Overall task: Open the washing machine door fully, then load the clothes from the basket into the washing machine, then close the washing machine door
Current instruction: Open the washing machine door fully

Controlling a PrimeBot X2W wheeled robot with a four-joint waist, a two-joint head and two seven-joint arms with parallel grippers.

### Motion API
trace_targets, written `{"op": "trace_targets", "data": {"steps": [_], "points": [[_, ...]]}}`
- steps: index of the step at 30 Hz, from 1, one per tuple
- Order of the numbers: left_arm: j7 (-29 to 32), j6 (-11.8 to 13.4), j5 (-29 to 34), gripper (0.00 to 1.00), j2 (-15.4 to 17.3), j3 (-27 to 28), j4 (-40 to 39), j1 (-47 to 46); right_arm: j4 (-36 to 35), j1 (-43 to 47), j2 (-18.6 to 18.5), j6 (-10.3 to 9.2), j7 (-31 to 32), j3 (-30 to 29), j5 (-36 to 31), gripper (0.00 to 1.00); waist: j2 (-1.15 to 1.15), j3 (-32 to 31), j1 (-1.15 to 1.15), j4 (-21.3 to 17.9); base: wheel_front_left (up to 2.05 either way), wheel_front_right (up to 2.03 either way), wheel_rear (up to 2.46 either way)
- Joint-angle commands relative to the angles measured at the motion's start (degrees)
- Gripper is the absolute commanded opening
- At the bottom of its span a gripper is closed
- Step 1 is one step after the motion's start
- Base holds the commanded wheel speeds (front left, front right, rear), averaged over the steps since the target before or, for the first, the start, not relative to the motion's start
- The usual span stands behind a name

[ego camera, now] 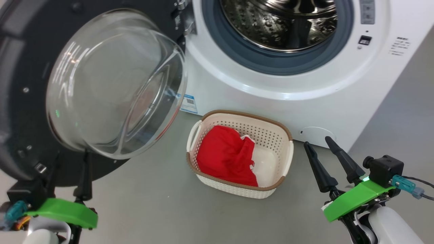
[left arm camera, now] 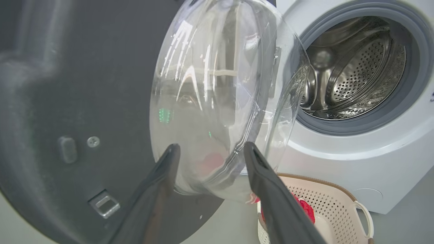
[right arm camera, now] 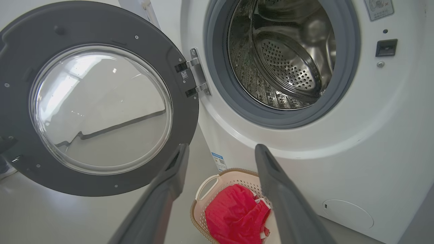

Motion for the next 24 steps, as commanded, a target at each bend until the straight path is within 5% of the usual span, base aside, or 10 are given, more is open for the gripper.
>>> {"op": "trace_targets", "data": {"steps": [1,24], "points": [[-0.53,0.62,0.77,1.00,1.75,2.27,-2.40,-0.13,-1.47,0.38,-0.05,0.09,-0.69,1.10,0.30,1.00,0.00,-0.55,0.00,-1.31,0.00,0.00,0.00],[0.77,4.20,0.17,1.00,-0.64,0.53,-14.60,6.14,-2.65,0.41,-0.33,0.09,-0.69,0.88,-0.92,1.00,0.00,-1.35,0.00,-13.76,0.00,0.00,0.00]]}}
